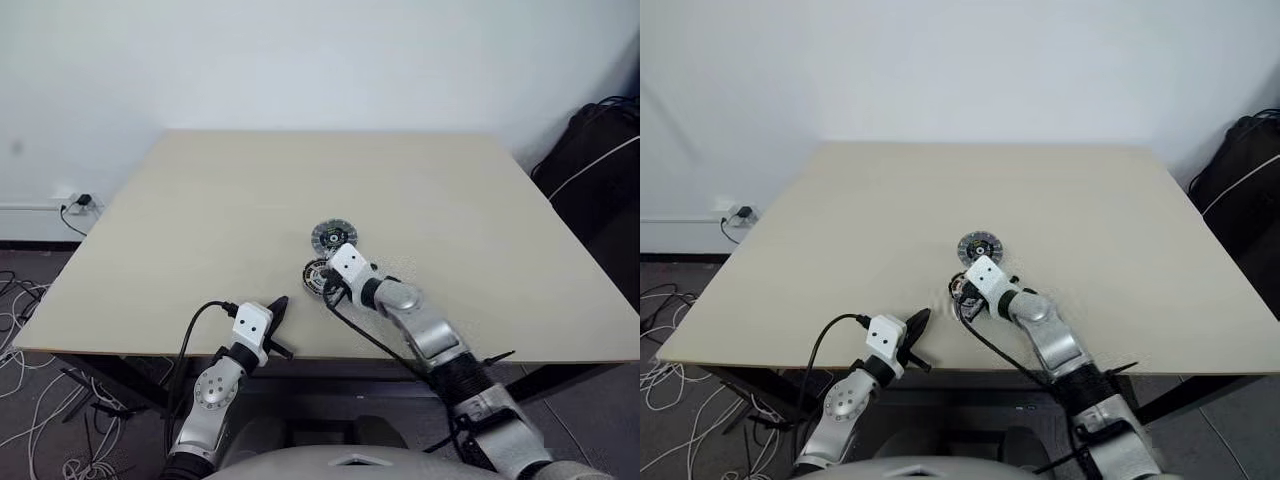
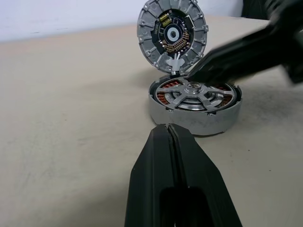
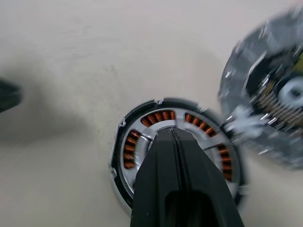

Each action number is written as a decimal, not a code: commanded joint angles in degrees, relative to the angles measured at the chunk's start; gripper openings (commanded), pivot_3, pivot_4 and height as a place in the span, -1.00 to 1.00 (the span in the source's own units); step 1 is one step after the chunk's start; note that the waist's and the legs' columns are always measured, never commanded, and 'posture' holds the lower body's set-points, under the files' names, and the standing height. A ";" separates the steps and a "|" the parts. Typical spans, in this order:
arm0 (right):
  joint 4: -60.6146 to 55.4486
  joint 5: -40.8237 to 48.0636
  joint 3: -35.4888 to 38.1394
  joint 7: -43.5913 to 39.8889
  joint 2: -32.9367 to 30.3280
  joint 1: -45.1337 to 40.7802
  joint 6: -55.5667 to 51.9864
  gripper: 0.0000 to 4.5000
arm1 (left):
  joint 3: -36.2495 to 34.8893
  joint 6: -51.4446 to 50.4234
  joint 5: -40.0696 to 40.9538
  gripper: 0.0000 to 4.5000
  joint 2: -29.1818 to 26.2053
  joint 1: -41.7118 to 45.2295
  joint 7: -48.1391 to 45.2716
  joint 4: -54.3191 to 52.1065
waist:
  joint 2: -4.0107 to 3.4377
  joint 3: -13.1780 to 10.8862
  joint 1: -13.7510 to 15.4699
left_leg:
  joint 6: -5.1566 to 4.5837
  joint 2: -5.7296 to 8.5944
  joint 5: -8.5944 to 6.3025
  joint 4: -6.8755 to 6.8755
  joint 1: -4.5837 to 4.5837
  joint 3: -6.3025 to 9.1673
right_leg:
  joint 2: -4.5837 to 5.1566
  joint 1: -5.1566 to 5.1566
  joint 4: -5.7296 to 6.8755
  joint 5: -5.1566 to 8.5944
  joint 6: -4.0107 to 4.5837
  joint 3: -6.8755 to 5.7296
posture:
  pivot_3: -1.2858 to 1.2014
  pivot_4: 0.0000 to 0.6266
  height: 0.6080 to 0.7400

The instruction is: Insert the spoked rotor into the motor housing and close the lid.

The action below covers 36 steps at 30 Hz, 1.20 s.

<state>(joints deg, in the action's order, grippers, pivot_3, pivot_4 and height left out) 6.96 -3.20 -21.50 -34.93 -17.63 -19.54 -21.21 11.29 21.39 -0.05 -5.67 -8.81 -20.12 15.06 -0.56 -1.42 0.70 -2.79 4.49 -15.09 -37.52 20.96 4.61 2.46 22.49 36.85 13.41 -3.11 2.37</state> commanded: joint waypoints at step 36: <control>11.71 -15.53 -16.63 -24.17 -7.72 -17.39 1.65 -0.04 | 0.92 3.18 -0.51 -1.00 2.48 1.23 2.29 2.13 | 0.06 -0.01 0.58 | 0.21 0.02 -0.12 -0.02 0.08 0.02 | 0.04 0.06 0.00 -0.20 0.25 -0.05 | 0.03 -1.00 1.00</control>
<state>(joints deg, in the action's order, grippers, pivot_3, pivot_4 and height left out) 17.77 -16.54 -38.01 -59.92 -24.96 -35.69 -19.40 11.87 23.01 -0.19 -3.80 -8.35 -18.17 17.81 -0.51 -1.42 1.28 -2.56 4.50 -15.20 -37.55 21.03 4.62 2.50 22.52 36.86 13.21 -2.86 2.31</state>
